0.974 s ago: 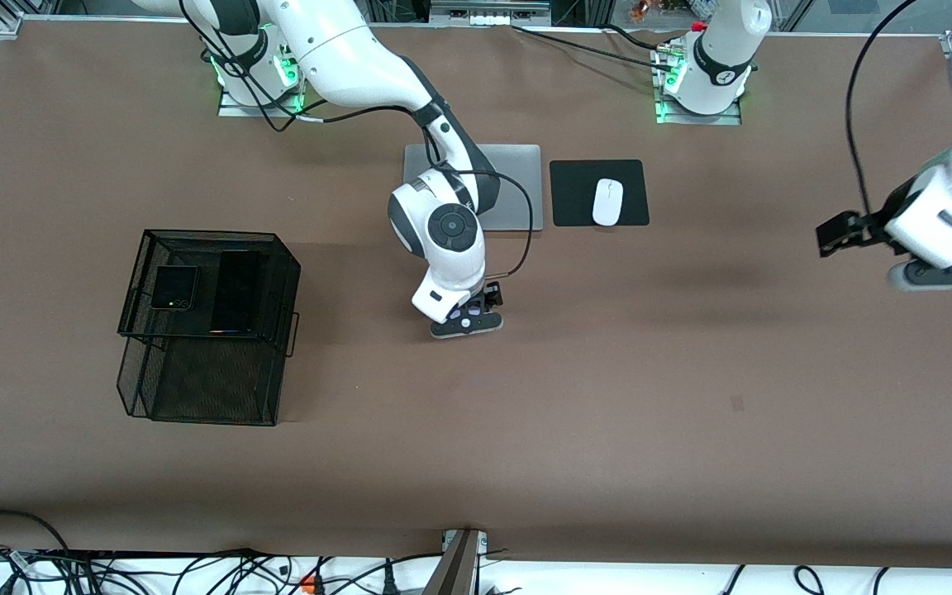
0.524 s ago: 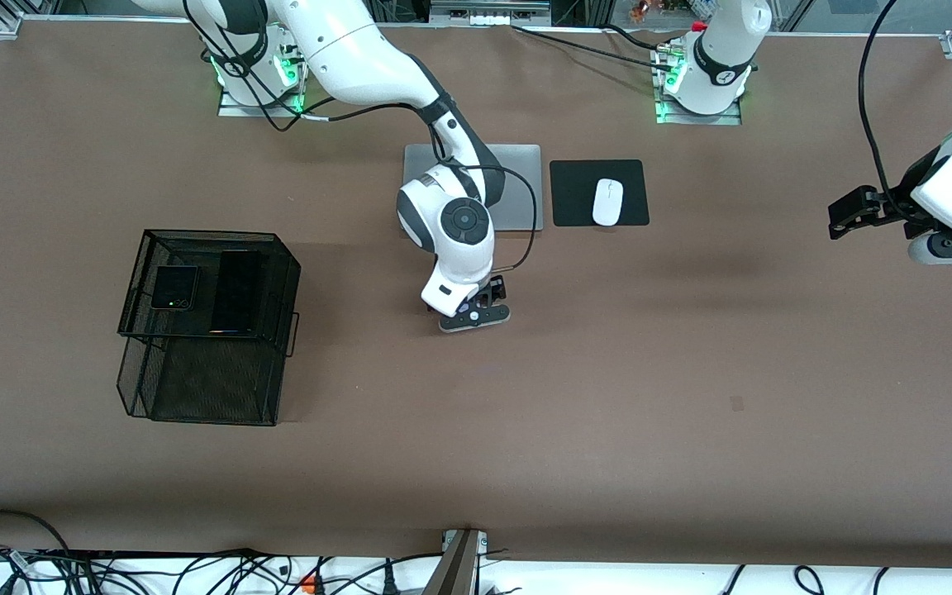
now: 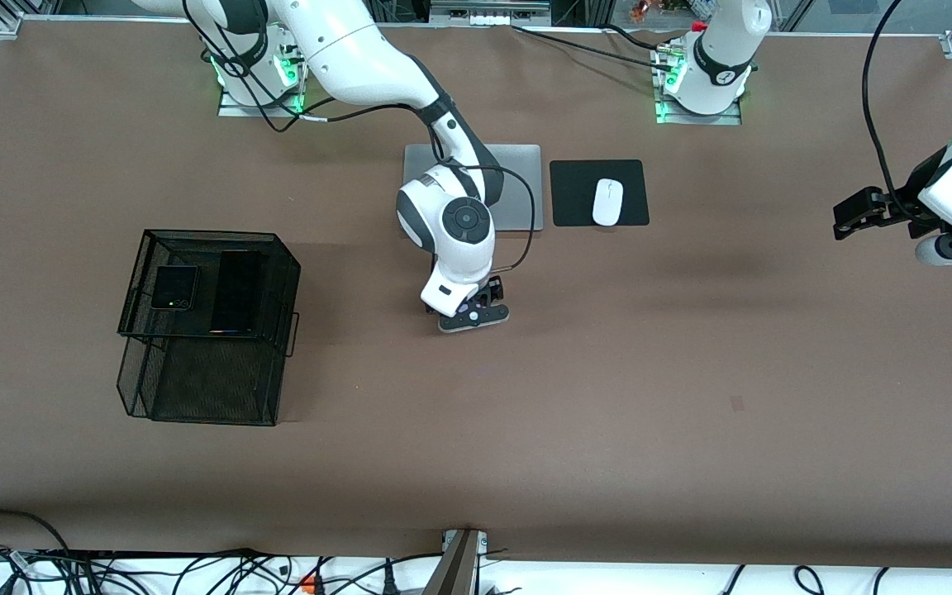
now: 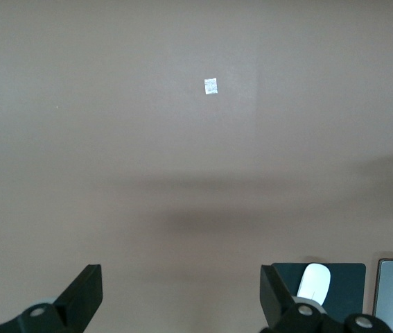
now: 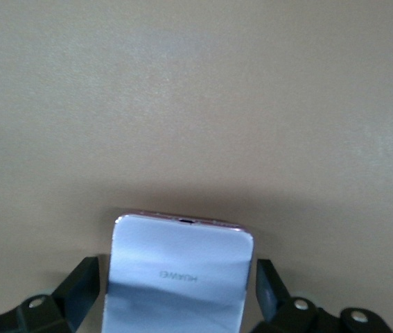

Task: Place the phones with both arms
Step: 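Carry the white phone into the mesh basket and open the right gripper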

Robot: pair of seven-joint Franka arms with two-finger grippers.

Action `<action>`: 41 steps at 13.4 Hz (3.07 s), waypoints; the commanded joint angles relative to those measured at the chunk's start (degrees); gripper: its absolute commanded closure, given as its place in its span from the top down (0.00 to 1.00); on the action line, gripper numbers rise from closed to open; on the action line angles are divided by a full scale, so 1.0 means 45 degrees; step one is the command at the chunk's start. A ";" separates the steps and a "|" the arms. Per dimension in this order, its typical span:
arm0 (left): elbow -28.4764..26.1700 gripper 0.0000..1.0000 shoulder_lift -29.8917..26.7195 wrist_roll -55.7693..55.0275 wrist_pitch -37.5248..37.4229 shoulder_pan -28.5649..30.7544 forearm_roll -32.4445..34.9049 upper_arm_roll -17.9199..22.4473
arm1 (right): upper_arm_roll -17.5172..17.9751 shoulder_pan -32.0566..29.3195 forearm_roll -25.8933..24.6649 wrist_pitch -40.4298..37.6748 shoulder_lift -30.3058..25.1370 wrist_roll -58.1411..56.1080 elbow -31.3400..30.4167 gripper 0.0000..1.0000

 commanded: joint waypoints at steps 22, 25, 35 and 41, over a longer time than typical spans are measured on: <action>0.0444 1.00 0.0664 -0.0044 -0.0016 -0.0012 0.1255 -0.0175 | -0.3873 -0.4122 0.0189 -0.5195 -0.4396 -0.4942 -0.0223 0.01; 0.0425 1.00 0.0663 -0.0083 -0.0016 -0.0012 0.1235 -0.0175 | -0.3756 -0.5493 0.0692 -0.4768 -0.4065 -0.6218 -0.0553 0.02; 0.0482 1.00 0.0879 -0.1215 0.0003 -0.0188 0.1021 -0.0214 | -0.3697 -0.6120 0.3353 -0.1621 -0.2677 -0.7685 -0.2448 0.02; 0.0659 1.00 0.0937 -0.1294 -0.0016 -0.0187 0.0981 -0.0214 | -0.3561 -0.6121 0.3741 -0.1602 -0.2540 -0.7470 -0.2723 0.95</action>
